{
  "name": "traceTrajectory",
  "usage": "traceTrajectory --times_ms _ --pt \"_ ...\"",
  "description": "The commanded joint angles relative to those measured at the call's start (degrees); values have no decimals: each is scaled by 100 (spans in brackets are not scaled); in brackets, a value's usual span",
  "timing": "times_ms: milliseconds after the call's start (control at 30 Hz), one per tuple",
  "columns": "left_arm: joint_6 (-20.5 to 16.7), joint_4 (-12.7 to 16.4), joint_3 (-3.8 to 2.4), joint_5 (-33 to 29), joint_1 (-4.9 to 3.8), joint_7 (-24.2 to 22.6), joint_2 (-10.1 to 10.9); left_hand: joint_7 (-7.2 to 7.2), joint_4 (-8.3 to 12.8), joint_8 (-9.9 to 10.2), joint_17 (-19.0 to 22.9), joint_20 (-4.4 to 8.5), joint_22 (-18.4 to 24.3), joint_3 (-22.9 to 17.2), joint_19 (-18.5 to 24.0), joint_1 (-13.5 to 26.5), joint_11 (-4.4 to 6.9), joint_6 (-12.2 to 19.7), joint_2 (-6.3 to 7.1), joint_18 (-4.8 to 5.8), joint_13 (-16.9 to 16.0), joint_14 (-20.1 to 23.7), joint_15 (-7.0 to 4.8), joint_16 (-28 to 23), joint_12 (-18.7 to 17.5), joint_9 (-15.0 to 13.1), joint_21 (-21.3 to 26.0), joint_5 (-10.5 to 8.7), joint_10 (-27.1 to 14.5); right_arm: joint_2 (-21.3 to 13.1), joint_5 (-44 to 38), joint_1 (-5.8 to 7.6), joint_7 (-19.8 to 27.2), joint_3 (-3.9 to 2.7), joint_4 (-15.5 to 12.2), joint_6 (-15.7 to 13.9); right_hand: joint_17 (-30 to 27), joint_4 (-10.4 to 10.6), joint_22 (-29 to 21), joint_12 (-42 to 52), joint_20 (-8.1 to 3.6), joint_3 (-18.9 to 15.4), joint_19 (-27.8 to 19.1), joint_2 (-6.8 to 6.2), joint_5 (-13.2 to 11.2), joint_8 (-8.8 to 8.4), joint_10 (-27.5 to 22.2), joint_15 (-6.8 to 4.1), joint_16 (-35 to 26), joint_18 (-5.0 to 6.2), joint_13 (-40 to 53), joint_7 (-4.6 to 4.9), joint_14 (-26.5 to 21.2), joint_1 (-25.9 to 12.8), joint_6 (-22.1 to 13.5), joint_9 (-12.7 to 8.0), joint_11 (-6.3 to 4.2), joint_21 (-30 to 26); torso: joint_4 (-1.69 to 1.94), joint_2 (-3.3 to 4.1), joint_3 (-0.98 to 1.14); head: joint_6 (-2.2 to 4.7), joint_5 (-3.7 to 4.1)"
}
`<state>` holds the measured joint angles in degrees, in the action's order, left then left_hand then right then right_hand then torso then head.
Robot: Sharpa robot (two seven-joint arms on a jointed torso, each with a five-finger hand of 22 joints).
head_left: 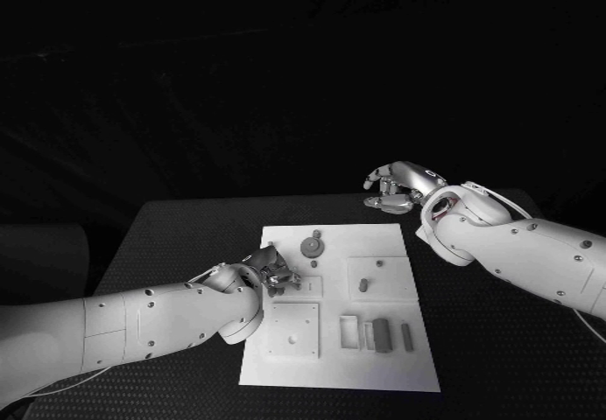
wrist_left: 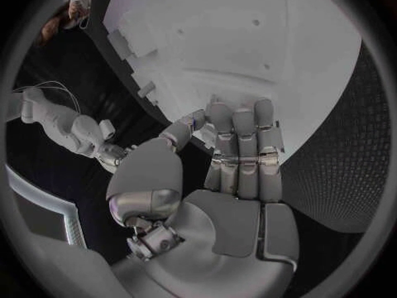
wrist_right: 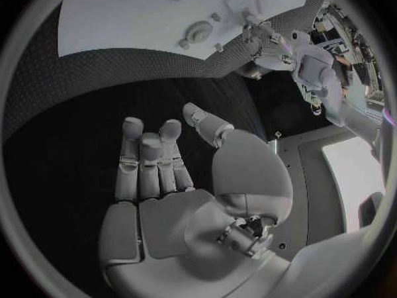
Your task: Assemble the parts on the task board
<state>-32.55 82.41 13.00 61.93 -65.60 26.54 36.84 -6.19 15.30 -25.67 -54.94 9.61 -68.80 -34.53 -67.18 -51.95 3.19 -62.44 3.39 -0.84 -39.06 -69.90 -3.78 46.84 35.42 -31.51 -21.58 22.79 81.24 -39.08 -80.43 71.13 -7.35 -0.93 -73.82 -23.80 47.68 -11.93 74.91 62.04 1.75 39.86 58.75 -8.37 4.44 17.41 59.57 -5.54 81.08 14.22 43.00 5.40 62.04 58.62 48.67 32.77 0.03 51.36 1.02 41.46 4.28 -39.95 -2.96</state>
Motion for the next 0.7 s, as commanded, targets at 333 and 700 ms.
traceTrajectory --times_ms 333,700 --pt "-66 -35 -5 130 43 11 -79 578 -9 24 50 -14 -30 -34 38 -57 183 -588 -7 -113 18 70 -8 61 36 -1268 11 -40 -251 0 10 3 58 -4 -15 63 -4 -25 87 -17 9 -3 -46 2 7 -40 -470 7 -22 78 -7 129 -38 53 775 9 49 -32 3 2 -3 10 12" --pt "-42 -54 -5 129 44 3 -87 574 -20 36 94 -15 -49 -23 39 -48 182 -583 18 -113 30 86 -8 97 51 -1270 17 -66 -257 3 22 3 60 -4 -7 81 -3 -26 88 -16 12 -8 -48 5 7 -41 -471 8 -21 78 -9 129 -39 50 775 10 49 -32 3 -2 -1 6 18"
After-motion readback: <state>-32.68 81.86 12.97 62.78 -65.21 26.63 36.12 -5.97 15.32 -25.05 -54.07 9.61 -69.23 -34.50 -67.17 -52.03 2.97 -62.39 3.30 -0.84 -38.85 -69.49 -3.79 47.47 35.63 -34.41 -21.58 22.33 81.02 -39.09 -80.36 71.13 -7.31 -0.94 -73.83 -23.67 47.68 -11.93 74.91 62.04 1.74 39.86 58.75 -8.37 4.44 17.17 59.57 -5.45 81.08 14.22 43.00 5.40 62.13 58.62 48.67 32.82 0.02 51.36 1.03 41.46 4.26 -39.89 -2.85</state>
